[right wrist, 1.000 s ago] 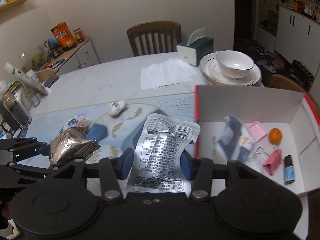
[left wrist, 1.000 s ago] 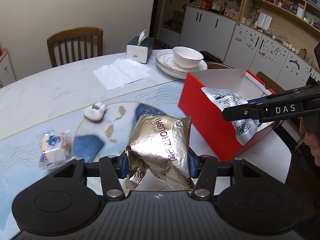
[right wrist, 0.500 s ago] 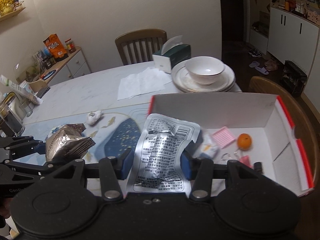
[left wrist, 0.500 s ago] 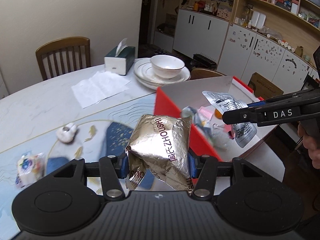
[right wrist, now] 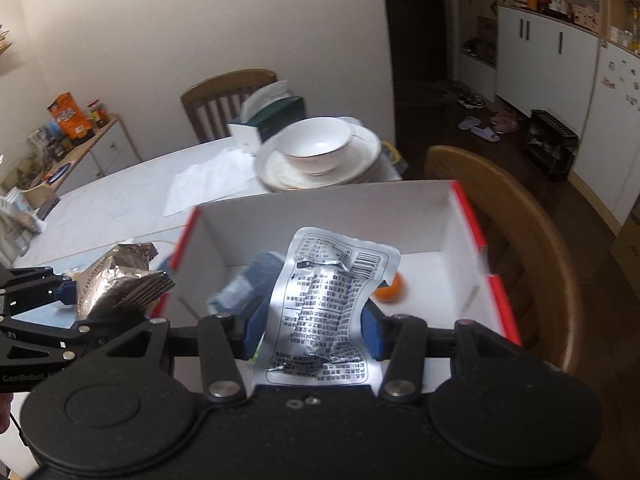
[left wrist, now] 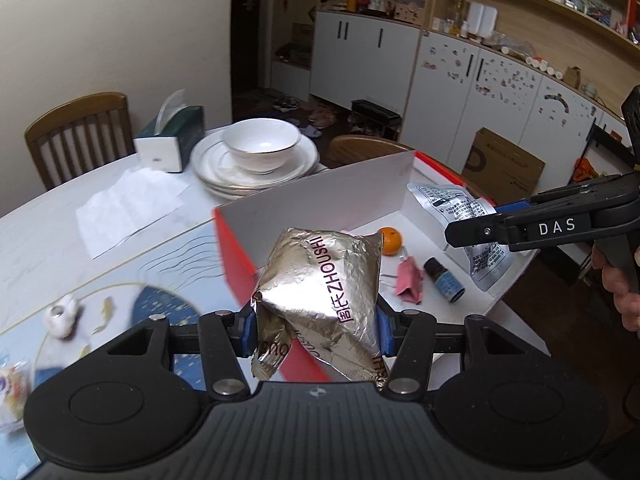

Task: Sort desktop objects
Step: 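Lower the gold foil bag into the box while the right tool lowers the silver packet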

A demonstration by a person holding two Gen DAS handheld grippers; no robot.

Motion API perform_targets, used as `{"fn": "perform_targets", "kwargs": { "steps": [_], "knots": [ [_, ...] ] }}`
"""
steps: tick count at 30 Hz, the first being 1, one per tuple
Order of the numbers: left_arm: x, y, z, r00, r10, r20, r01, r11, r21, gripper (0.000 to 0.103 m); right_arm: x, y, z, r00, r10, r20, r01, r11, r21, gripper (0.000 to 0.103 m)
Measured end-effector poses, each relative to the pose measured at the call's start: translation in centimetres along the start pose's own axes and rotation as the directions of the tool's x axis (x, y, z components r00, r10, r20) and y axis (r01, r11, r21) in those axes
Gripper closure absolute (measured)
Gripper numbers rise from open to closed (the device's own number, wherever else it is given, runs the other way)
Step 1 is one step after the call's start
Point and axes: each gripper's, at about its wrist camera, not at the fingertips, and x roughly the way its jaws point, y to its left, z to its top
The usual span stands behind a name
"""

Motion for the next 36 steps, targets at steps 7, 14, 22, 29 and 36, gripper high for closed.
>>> {"fn": "perform_targets", "kwargs": {
  "steps": [7,14,22,29,36],
  "knots": [
    [2.2,-2.1,1.3,1.000,-0.021,-0.019,0.021,0.999,0.037,0.051,0.0,-2.3,-0.3,1.000,-0.013,-0.007,0.014,1.000,0.010,0.055],
    [5.0,-3.2,2.4,0.999,-0.007,-0.044,0.010,0.998,0.068,0.051,1.0,-3.2,-0.8,0.999,-0.004,-0.050,0.002,1.000,-0.031,0.054],
    [8.1,-4.0,3.4,0.997,0.031,-0.075,-0.021,0.991,0.132,0.051,2.6,-3.4,-0.9,0.996,-0.007,-0.091,-0.004,0.993,-0.121,0.054],
    [10.6,-4.5,4.3,0.993,0.045,-0.111,-0.024,0.982,0.186,0.050,3.9,-3.7,-0.7,0.994,-0.026,-0.104,0.008,0.986,-0.168,0.054],
    [13.0,-4.4,4.4,0.985,0.061,-0.161,-0.025,0.975,0.220,0.050,5.1,-3.6,-0.9,0.992,-0.033,-0.125,0.007,0.978,-0.207,0.054]
  ]
}}
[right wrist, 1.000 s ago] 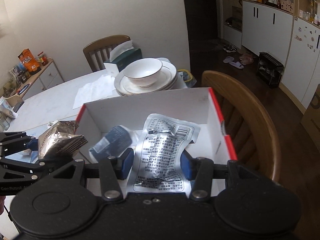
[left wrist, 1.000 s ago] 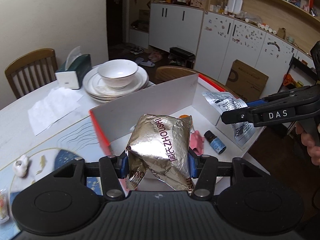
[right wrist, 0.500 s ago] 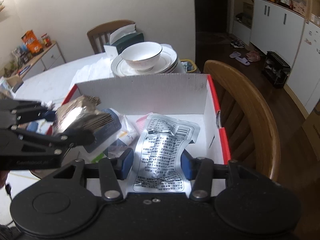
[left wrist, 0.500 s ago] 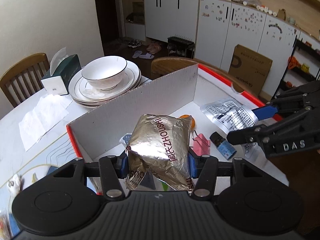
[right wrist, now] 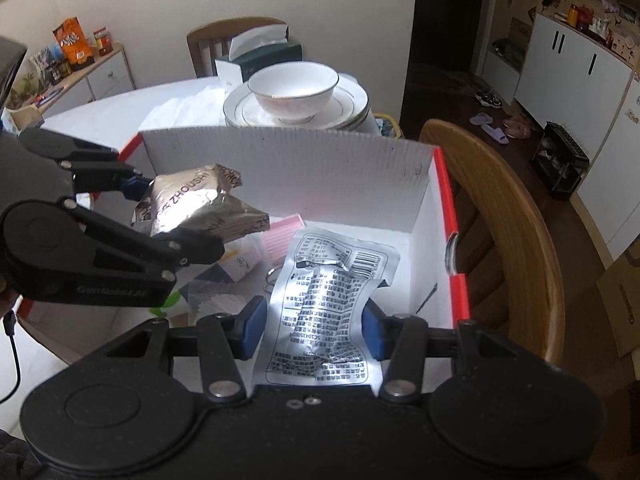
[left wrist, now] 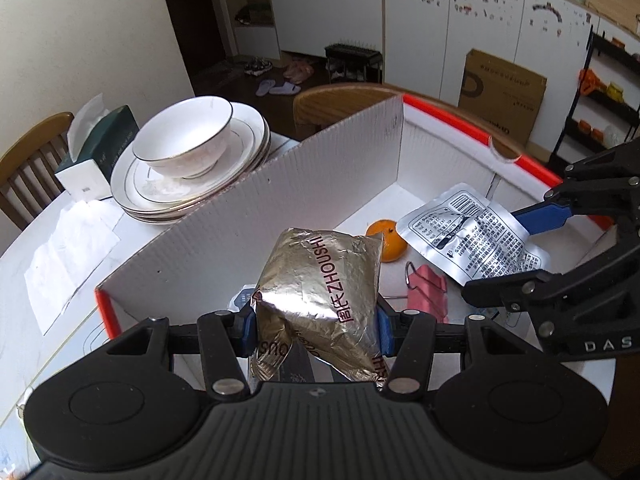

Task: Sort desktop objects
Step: 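Lower the gold foil bag into the box while the right tool lowers the silver packet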

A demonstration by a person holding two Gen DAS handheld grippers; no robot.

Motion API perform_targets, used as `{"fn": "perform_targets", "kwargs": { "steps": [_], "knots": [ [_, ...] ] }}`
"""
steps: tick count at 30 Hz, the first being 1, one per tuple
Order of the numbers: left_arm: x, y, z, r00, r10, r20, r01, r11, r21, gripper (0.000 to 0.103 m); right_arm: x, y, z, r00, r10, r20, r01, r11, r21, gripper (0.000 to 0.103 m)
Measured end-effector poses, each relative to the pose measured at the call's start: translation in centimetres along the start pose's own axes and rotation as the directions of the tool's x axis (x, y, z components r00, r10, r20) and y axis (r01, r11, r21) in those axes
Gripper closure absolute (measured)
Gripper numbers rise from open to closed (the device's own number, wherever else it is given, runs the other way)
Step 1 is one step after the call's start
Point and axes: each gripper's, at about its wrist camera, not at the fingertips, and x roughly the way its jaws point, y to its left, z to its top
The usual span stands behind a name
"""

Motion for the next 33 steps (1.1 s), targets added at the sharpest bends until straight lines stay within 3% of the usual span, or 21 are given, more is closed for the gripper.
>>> {"fn": "perform_targets", "kwargs": {
  "steps": [10,22,29,33],
  "knots": [
    [2.2,0.5,0.3,0.996,-0.033,-0.084,0.034,0.999,0.007,0.050,1.5,0.3,-0.6,0.999,-0.003,-0.035,0.002,1.000,-0.016,0.053],
    [4.1,0.7,0.3,0.975,-0.102,-0.199,0.102,0.995,-0.010,0.048,2.5,0.5,-1.0,0.997,-0.012,-0.072,0.011,1.000,-0.023,0.052],
    [3.7,0.8,0.1,0.976,-0.108,-0.188,0.105,0.994,-0.022,0.038,2.4,0.5,-1.2,0.997,-0.002,-0.077,0.000,1.000,-0.025,0.050],
    [3.2,0.7,0.0,0.977,-0.101,-0.185,0.099,0.995,-0.022,0.037,1.8,0.4,-1.2,0.998,0.017,-0.056,-0.018,1.000,-0.017,0.042]
  ]
}}
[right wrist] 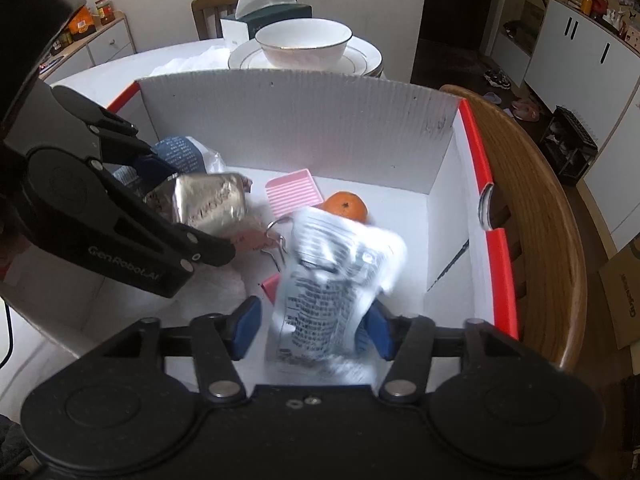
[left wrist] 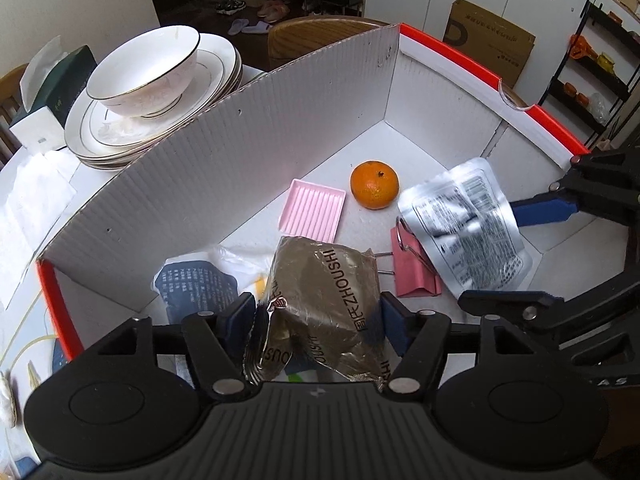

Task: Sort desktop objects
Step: 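Lower the gold foil bag into the box while the right tool lowers the silver packet, then open the left tool to drop the foil bag while the right tool releases the packet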

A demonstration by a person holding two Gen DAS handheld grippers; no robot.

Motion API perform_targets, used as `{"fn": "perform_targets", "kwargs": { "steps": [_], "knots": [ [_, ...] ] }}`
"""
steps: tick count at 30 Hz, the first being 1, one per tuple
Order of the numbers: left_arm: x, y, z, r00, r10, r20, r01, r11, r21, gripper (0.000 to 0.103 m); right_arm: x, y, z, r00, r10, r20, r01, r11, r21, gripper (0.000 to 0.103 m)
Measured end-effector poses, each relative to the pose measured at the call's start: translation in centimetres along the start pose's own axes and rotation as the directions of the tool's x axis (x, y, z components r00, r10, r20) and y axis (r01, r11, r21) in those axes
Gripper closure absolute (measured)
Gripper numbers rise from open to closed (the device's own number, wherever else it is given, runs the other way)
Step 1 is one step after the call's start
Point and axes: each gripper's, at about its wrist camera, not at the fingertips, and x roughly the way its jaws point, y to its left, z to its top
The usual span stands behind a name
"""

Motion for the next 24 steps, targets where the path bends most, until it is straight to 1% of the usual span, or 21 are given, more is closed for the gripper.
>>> {"fn": "perform_targets", "kwargs": {
  "steps": [6,9,10,12,16,17,24],
  "knots": [
    [-1.7,0.3,-0.8,0.999,-0.008,0.047,0.010,0.999,-0.034,0.037,-1.0,-0.2,0.2,0.999,0.020,0.028,-0.021,1.000,0.013,0.039],
    [-2.5,0.2,-1.1,0.998,-0.012,0.066,0.015,0.999,-0.045,0.036,-1.6,-0.2,0.4,0.998,0.044,0.048,-0.045,0.999,0.021,0.037],
    [-2.8,0.1,-1.2,0.997,-0.011,0.070,0.014,0.999,-0.047,0.036,-1.9,-0.2,0.4,0.997,0.054,0.053,-0.056,0.998,0.023,0.035],
    [-3.4,0.0,-1.5,0.996,-0.013,0.083,0.017,0.999,-0.051,0.029,-2.4,-0.3,0.4,0.995,0.074,0.065,-0.075,0.997,0.022,0.034],
    [-4.8,-0.2,-2.1,0.992,-0.025,0.125,0.035,0.997,-0.073,0.027,-3.1,-0.2,0.5,0.992,0.097,0.078,-0.098,0.995,0.020,0.034],
    [-5.1,-0.3,-2.2,0.990,-0.026,0.135,0.037,0.996,-0.078,0.024,-3.2,-0.2,0.5,0.992,0.100,0.081,-0.102,0.995,0.019,0.034],
    [-7.1,-0.2,-3.1,0.981,-0.014,0.192,0.037,0.992,-0.119,0.023,-4.5,-0.2,0.6,0.985,0.123,0.119,-0.126,0.992,0.020,0.033]
  ]
}}
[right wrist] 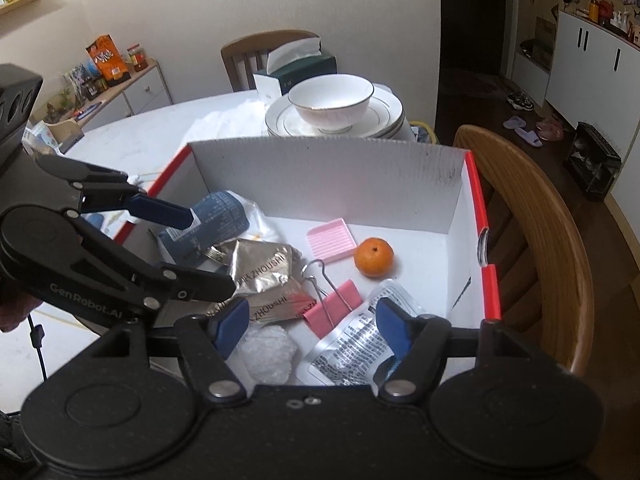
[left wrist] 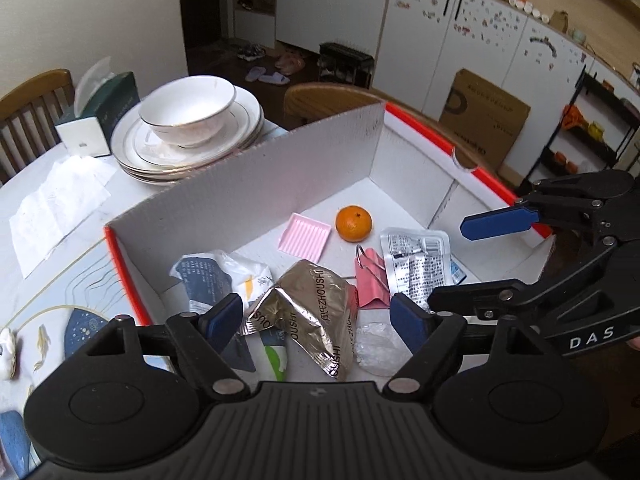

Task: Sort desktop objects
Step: 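Open the left tool to drop the foil bag while the right tool releases the packet, then withdraw both tools from the box back over the mat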

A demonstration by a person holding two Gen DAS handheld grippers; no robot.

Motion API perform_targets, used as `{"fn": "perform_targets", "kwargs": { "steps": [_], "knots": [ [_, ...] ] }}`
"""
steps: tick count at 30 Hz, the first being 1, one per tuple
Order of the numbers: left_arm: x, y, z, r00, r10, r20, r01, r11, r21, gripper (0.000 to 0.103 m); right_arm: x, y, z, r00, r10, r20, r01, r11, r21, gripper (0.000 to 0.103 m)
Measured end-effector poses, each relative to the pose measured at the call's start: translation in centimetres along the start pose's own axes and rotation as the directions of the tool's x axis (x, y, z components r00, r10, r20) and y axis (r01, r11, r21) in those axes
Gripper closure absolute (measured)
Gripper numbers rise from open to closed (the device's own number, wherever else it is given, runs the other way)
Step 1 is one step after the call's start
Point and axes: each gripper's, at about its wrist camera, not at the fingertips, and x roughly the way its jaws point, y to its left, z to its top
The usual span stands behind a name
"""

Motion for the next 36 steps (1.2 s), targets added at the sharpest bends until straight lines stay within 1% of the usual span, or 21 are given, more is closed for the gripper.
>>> {"fn": "perform_targets", "kwargs": {
  "steps": [1,3,8,10,11,16,22,25,29,36],
  "knots": [
    [-0.3,0.1,-0.1,1.000,0.003,0.009,-0.003,1.000,-0.006,0.023,-0.2,0.0,0.0,1.000,0.005,0.007,-0.005,1.000,0.000,0.033],
    [-0.8,0.3,-0.2,1.000,0.010,0.027,-0.010,1.000,-0.022,0.017,-0.6,0.1,0.1,1.000,0.007,0.019,-0.006,1.000,-0.008,0.033],
    [-1.9,0.7,-0.4,0.998,0.014,0.061,-0.011,0.999,-0.051,0.015,-1.3,0.4,0.3,0.999,0.004,0.040,-0.003,1.000,-0.010,0.033],
    [-2.3,0.7,-0.6,0.997,0.014,0.076,-0.010,0.999,-0.051,0.009,-1.4,0.5,0.4,0.999,0.005,0.046,-0.004,1.000,-0.003,0.033],
    [-2.5,0.7,-0.7,0.996,0.015,0.084,-0.011,0.999,-0.050,0.000,-1.4,0.5,0.5,0.999,0.004,0.049,-0.004,1.000,0.001,0.032],
    [-3.9,1.0,-1.5,0.994,0.007,0.114,-0.001,0.999,-0.047,0.000,-1.6,1.1,0.4,0.998,0.003,0.068,-0.004,1.000,0.017,0.032],
    [-6.0,2.0,-2.5,0.987,-0.010,0.158,0.020,0.998,-0.062,0.000,-1.6,2.6,0.5,0.998,-0.018,0.062,0.016,0.999,0.034,0.032],
    [-7.0,2.6,-3.2,0.984,-0.008,0.176,0.018,0.998,-0.056,0.000,-1.5,3.6,0.6,0.998,-0.031,0.061,0.028,0.999,0.042,0.032],
    [-8.6,3.8,-4.5,0.981,0.004,0.196,0.007,0.998,-0.056,0.000,-1.2,5.3,0.8,0.997,-0.043,0.062,0.040,0.998,0.056,0.032],
    [-11.5,7.3,-7.0,0.971,0.050,0.232,-0.030,0.995,-0.091,0.000,-0.6,9.4,1.4,0.997,-0.046,0.064,0.043,0.998,0.055,0.032]
  ]
}}
